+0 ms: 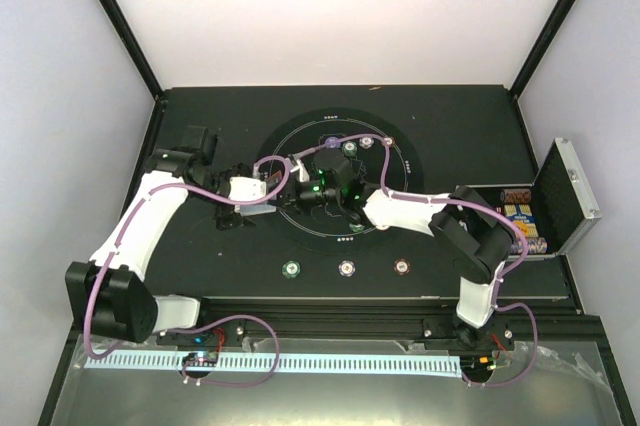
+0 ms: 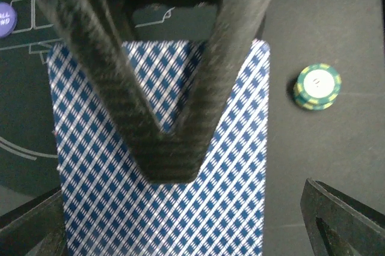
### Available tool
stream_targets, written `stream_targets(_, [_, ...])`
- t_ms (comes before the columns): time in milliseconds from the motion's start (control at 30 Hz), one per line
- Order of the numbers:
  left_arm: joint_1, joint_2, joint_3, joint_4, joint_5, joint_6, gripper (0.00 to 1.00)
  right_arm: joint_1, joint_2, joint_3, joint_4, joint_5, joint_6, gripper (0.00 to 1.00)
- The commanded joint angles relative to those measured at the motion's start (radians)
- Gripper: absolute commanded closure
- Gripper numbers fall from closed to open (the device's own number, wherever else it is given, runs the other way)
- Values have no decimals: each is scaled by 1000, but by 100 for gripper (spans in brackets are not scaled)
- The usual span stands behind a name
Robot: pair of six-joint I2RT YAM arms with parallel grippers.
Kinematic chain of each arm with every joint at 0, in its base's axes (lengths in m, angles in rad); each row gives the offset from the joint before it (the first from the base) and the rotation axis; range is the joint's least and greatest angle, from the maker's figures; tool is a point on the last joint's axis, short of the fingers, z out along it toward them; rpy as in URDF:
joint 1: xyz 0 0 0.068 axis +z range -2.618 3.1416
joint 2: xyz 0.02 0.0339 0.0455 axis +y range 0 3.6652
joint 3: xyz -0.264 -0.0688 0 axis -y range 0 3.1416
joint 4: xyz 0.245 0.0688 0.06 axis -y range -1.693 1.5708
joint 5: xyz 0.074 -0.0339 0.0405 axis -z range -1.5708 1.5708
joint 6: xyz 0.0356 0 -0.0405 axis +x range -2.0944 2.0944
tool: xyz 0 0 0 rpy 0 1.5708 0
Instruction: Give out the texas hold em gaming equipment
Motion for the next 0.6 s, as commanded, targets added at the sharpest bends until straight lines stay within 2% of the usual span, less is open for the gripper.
stream_targets(0, [-20, -20, -32, -3, 123, 16, 1, 6, -29, -27, 52, -33, -5, 91])
stream_targets(233, [-37, 11, -29, 66, 84, -44, 2, 12, -51, -32, 37, -39, -15, 91])
stream_targets(400, [-51, 22, -46, 59, 71, -9, 5, 19, -33, -4, 33, -53, -13, 91])
stream_targets(567, [-53, 38, -31, 28, 70, 12, 15, 24, -18, 11, 24, -71, -17, 91])
